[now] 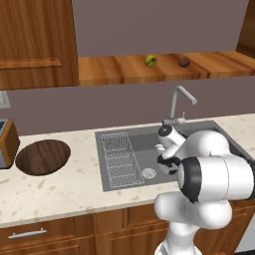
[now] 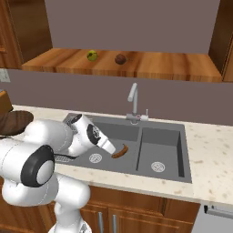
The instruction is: Pick the pears from the cabinet and place them in one bowl. Pick the banana from the sink and place it in the other bowl.
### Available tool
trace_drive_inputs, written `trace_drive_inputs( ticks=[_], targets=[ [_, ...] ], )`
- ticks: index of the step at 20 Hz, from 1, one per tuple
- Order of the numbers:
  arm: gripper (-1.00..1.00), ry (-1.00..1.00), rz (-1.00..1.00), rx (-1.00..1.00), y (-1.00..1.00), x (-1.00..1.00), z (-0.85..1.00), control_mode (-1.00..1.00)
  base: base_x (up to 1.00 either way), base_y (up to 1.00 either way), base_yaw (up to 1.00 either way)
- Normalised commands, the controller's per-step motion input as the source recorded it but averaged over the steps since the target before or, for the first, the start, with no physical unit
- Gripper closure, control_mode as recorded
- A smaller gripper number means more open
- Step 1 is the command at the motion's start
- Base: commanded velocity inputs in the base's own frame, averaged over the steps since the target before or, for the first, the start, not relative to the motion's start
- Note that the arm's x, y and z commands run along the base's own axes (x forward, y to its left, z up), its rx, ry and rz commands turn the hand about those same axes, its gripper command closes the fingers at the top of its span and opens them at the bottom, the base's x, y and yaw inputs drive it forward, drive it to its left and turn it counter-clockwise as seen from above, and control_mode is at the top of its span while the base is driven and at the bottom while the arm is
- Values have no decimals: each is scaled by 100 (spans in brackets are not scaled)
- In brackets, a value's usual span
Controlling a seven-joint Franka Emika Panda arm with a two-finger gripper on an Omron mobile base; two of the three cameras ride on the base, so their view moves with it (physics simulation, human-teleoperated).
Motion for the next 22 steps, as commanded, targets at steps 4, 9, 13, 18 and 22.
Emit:
trace_drive_inputs(
  ticks=[4, 9, 13, 18, 22],
  targets=[
    [-100, 0, 0, -2, -6, 21, -19, -100, 0, 0, 0],
    [-100, 0, 0, -1, -7, 21, -20, -100, 0, 0, 0],
    [-100, -3, 0, -2, -12, 14, -22, -100, 0, 0, 0],
    [-100, -4, 0, -1, -8, 6, -19, -100, 0, 0, 0],
    [-100, 0, 0, 0, -1, 0, 0, -100, 0, 0, 0]
  ],
)
